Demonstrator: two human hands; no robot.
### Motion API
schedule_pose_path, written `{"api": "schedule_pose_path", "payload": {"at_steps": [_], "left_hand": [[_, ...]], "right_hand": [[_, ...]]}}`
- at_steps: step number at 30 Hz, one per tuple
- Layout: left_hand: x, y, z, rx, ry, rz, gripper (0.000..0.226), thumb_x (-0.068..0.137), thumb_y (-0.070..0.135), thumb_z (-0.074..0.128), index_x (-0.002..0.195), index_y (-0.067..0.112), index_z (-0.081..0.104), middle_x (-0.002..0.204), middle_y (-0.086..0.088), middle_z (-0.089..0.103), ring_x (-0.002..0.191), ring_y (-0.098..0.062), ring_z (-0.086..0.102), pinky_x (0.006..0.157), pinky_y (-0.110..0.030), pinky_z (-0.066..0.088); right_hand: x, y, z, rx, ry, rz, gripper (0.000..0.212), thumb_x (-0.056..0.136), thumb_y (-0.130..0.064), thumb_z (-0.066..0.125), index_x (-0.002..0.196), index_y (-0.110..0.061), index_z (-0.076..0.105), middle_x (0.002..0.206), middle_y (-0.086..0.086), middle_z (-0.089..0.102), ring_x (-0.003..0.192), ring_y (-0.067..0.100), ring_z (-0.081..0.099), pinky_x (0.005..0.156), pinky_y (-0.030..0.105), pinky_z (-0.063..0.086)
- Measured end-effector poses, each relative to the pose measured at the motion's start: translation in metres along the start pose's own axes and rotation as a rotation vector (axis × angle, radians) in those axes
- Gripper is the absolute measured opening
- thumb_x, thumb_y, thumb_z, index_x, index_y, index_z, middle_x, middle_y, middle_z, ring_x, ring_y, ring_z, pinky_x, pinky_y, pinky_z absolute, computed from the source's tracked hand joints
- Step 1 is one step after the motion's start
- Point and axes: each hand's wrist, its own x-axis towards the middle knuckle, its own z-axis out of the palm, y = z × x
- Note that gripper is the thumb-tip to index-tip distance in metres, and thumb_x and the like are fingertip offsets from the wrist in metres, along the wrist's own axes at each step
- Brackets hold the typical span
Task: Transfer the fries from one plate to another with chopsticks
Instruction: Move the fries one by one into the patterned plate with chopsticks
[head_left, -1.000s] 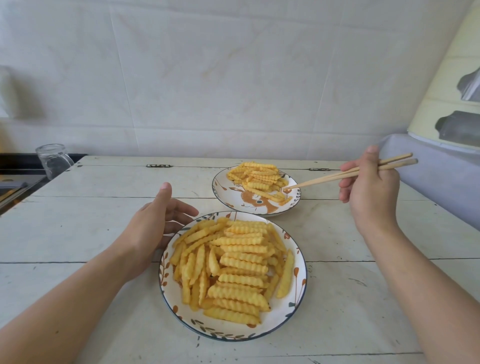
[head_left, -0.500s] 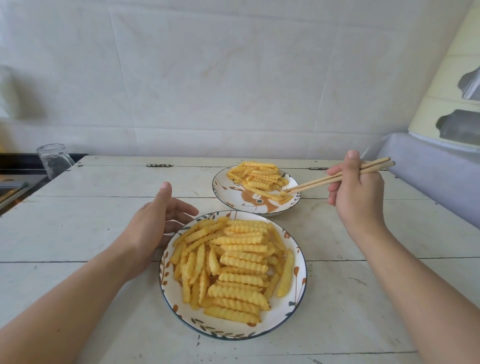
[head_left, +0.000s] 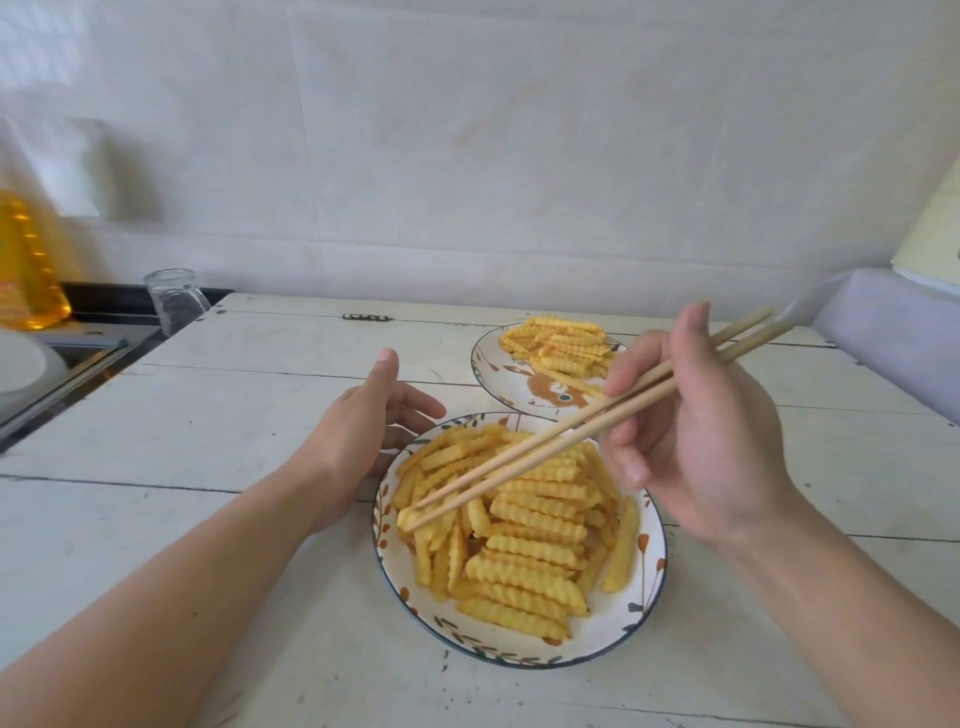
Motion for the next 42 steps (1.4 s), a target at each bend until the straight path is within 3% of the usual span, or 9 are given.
{"api": "schedule_pose_path", "payload": {"at_steps": [6,10,15,21,25,28,32,34,42], "left_hand": [[0.002,-0.001,-0.001,-0.003,0.005,-0.001,0.08,0.105,0.066,0.022,0.095,0.01,0.079,0.088,-0.009,0.073,0.081,-0.026,0.065,0.081,-0.043,0.046],[0.002,-0.002,-0.001,0.002,0.0,0.007,0.08,0.105,0.066,0.023,0.095,0.011,0.079,0.09,-0.012,0.074,0.083,-0.027,0.066,0.083,-0.045,0.049],[0.005,-0.006,-0.004,0.012,-0.013,0.01,0.081,0.103,0.07,0.023,0.093,0.014,0.08,0.105,-0.02,0.073,0.088,-0.03,0.067,0.087,-0.049,0.051],[0.005,-0.005,-0.004,0.014,-0.016,0.009,0.08,0.103,0.069,0.023,0.094,0.014,0.08,0.106,-0.02,0.073,0.087,-0.03,0.068,0.085,-0.048,0.051],[0.006,-0.006,-0.004,0.003,-0.011,0.008,0.08,0.103,0.069,0.023,0.093,0.014,0.08,0.094,-0.012,0.073,0.084,-0.028,0.067,0.082,-0.046,0.049],[0.007,-0.007,-0.004,0.001,-0.016,0.01,0.08,0.103,0.07,0.024,0.093,0.014,0.08,0.093,-0.011,0.073,0.085,-0.028,0.067,0.081,-0.045,0.049],[0.007,-0.007,-0.004,-0.012,-0.011,0.01,0.08,0.103,0.07,0.024,0.094,0.013,0.08,0.094,-0.012,0.073,0.086,-0.029,0.066,0.082,-0.046,0.049],[0.007,-0.006,-0.004,-0.005,-0.011,0.012,0.08,0.103,0.07,0.024,0.094,0.013,0.08,0.095,-0.012,0.073,0.086,-0.029,0.066,0.082,-0.046,0.049],[0.007,-0.007,-0.005,0.028,-0.02,0.016,0.08,0.102,0.072,0.023,0.094,0.017,0.081,0.101,-0.015,0.073,0.087,-0.029,0.067,0.084,-0.048,0.049]], "right_hand": [[0.001,-0.007,0.001,-0.075,0.087,-0.073,0.059,0.09,-0.054,0.037,0.06,-0.013,0.066,0.047,0.01,0.051,0.028,0.021,0.042,0.036,0.02,0.035],[0.016,-0.024,-0.026,-0.103,0.432,-0.203,0.06,0.103,-0.047,0.041,0.056,-0.018,0.064,0.05,0.005,0.051,0.033,0.021,0.039,0.039,0.021,0.03],[0.028,-0.028,-0.081,-0.507,0.749,-0.264,0.048,0.104,-0.043,0.042,0.069,-0.015,0.061,0.053,0.003,0.051,0.037,0.019,0.041,0.04,0.024,0.033],[0.032,-0.022,-0.092,-0.715,0.777,-0.286,0.044,0.098,-0.042,0.05,0.063,-0.021,0.066,0.045,-0.003,0.053,0.041,0.02,0.049,0.049,0.036,0.044],[0.033,-0.008,-0.082,-0.885,0.666,-0.333,0.049,0.1,-0.051,0.043,0.063,-0.025,0.063,0.044,-0.002,0.054,0.045,0.025,0.057,0.058,0.045,0.054],[0.037,0.004,-0.078,-1.097,0.554,-0.419,0.059,0.1,-0.054,0.034,0.068,-0.013,0.06,0.05,0.008,0.057,0.051,0.034,0.06,0.059,0.05,0.052],[0.035,0.005,-0.068,-1.345,0.464,-0.605,0.056,0.105,-0.043,0.035,0.061,-0.008,0.042,0.05,0.009,0.053,0.051,0.033,0.051,0.054,0.039,0.041],[0.032,0.0,-0.065,-1.365,0.488,-0.683,0.049,0.105,-0.034,0.04,0.062,-0.012,0.037,0.047,0.003,0.042,0.047,0.029,0.039,0.051,0.037,0.031],[0.04,0.014,-0.078,-1.289,0.498,-0.521,0.066,0.102,-0.054,0.027,0.07,-0.004,0.055,0.06,0.016,0.063,0.063,0.037,0.062,0.061,0.046,0.049]]}}
